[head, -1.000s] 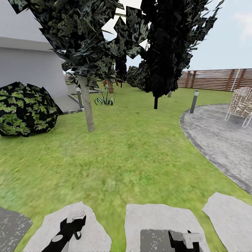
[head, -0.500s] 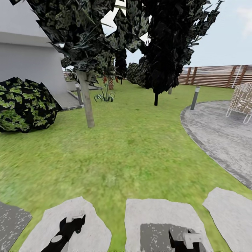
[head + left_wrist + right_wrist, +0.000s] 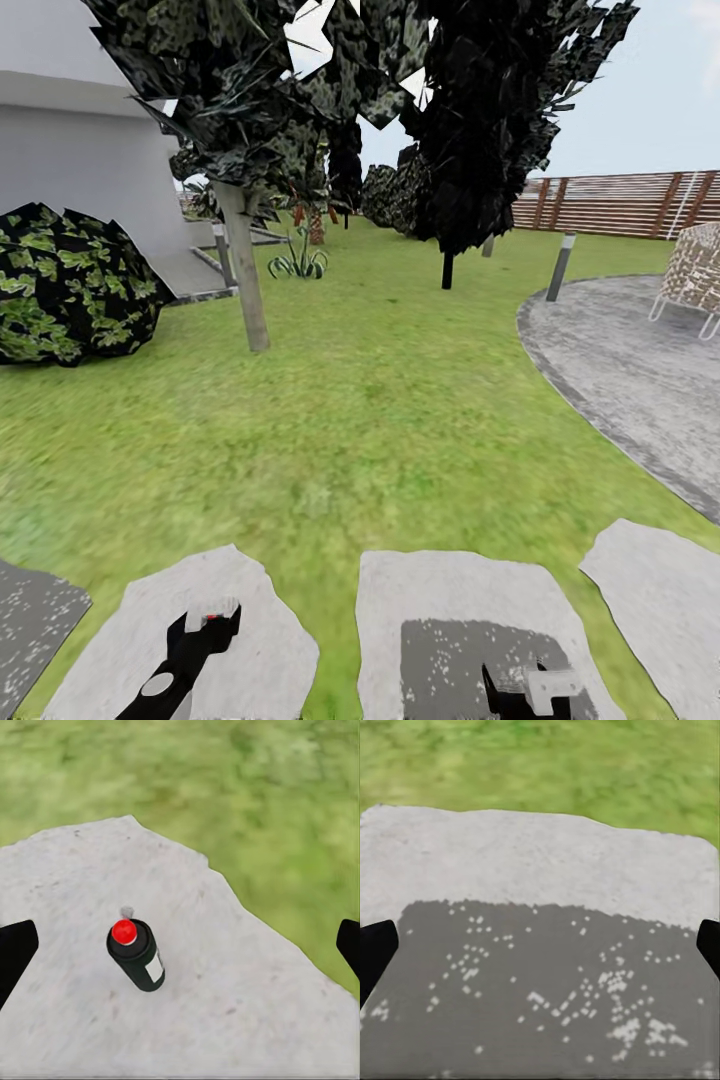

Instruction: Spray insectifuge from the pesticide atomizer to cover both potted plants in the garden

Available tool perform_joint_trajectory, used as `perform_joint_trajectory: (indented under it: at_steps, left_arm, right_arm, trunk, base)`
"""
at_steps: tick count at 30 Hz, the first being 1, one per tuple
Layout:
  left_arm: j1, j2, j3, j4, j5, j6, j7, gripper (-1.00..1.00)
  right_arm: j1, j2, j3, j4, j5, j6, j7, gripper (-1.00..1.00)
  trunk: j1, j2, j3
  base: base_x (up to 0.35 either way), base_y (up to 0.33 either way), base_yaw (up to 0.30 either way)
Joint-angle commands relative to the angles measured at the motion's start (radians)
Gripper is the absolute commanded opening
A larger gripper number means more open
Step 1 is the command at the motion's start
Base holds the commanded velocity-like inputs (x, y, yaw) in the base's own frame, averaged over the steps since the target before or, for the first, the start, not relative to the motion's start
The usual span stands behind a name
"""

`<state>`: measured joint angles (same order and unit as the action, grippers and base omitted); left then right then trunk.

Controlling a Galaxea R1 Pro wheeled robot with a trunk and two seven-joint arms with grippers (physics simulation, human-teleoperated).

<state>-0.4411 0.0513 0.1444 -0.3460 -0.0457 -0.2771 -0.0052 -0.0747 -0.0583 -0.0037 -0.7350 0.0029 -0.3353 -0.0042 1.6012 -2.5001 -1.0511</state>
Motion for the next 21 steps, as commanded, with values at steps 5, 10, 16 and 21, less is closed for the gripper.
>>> perform_joint_trajectory:
  at_steps: [5, 10, 16, 21]
  left_arm:
    - [-0.001, 0.001, 0.004, 0.001, -0.005, -0.004, -0.001, 1.00]
    - [-0.001, 0.000, 0.005, 0.001, -0.005, -0.005, 0.000, 1.00]
    - [-0.001, 0.006, 0.008, 0.001, -0.002, -0.005, 0.000, 1.00]
    - [-0.001, 0.008, 0.009, 0.001, 0.001, -0.005, 0.001, 1.00]
  right_arm:
    - [0.000, 0.000, -0.002, 0.018, 0.000, -0.003, 0.000, 1.00]
    - [0.000, 0.000, -0.002, 0.020, 0.000, -0.002, 0.000, 1.00]
    - [0.000, 0.000, -0.002, 0.020, 0.000, -0.002, 0.000, 1.00]
    - [0.000, 0.000, -0.002, 0.020, 0.000, -0.003, 0.000, 1.00]
  trunk:
    - [0.002, -0.002, -0.028]
    - [0.004, -0.003, -0.056]
    - [0.007, -0.004, -0.089]
    - [0.009, -0.005, -0.116]
  base:
    - [0.000, 0.000, 0.000]
    - [0.000, 0.000, 0.000]
    - [0.000, 0.000, 0.000]
    - [0.000, 0.000, 0.028]
